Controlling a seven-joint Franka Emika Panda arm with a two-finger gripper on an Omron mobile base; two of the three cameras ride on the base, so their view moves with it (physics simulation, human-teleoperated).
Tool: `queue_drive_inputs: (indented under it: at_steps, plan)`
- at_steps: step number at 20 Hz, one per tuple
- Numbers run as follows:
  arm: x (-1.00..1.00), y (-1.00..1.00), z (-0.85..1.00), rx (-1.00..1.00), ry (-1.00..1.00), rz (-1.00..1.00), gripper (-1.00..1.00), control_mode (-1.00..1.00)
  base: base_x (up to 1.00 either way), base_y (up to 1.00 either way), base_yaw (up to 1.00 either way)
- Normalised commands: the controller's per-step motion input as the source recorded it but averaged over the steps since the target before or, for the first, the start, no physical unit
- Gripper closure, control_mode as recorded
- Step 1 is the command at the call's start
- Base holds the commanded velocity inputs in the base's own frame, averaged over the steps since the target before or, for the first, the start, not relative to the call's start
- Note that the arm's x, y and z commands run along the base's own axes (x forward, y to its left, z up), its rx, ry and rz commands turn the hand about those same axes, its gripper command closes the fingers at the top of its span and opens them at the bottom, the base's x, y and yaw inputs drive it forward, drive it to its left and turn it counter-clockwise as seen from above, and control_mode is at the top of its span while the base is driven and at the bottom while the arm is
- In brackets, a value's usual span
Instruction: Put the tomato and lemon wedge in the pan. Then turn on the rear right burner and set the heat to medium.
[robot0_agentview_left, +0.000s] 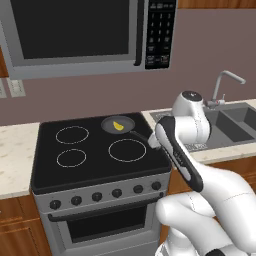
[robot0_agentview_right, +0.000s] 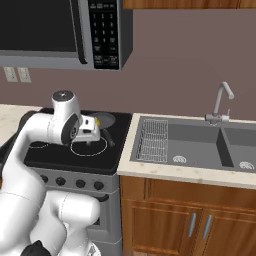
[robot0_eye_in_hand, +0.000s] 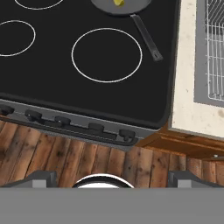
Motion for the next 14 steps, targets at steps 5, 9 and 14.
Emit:
queue_drive_inputs:
  at_steps: [5, 9, 14]
  plan:
    - [-0.07, 0.0, 0.0, 0.0, 0.26, -0.11, -1.0, -1.0, 0.0, 0.0, 0.0]
    - [0.0, 0.0, 0.0, 0.0, 0.11, -0.03, -1.0, -1.0, 0.0, 0.0, 0.0]
    - [0.0, 0.0, 0.0, 0.0, 0.0, 0.0, -1.0, 1.0, 0.0, 0.0, 0.0]
